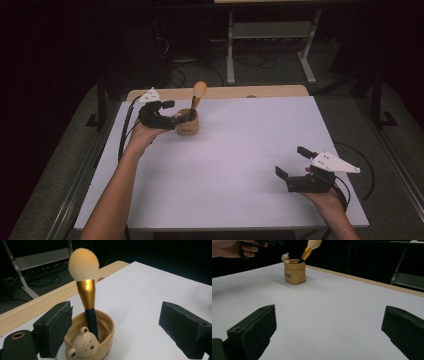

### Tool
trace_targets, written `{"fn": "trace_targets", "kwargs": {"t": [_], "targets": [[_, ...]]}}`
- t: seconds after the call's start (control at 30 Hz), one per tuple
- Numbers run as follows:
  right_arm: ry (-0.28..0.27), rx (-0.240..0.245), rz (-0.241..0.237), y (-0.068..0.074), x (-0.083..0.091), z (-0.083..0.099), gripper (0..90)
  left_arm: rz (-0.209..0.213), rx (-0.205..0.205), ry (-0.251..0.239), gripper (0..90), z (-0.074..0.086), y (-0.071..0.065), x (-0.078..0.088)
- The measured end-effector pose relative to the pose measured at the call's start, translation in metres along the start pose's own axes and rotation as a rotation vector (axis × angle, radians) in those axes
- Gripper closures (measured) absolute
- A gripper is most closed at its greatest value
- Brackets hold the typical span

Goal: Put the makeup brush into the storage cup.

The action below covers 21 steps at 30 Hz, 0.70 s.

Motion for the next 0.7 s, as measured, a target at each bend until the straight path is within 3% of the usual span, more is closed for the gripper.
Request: {"fn": "trace_targets", "kwargs": {"t": [0.7], "targets": [[-0.001, 0.006, 0.001, 0.0, 0.0, -0.001, 0.0, -0.017, 0.006, -0.03, 11.6, 0.012, -0.023, 0.02]]}}
Point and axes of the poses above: each handheld gripper's, and its own axes: x roughly backward along the jaws, z roughly out of its underside, y roughly to its left, the point moved 4 cm from there along -x, roughly forward along the jaws, and after that the axes turned 10 degrees about -y, right-handed, at the moved point
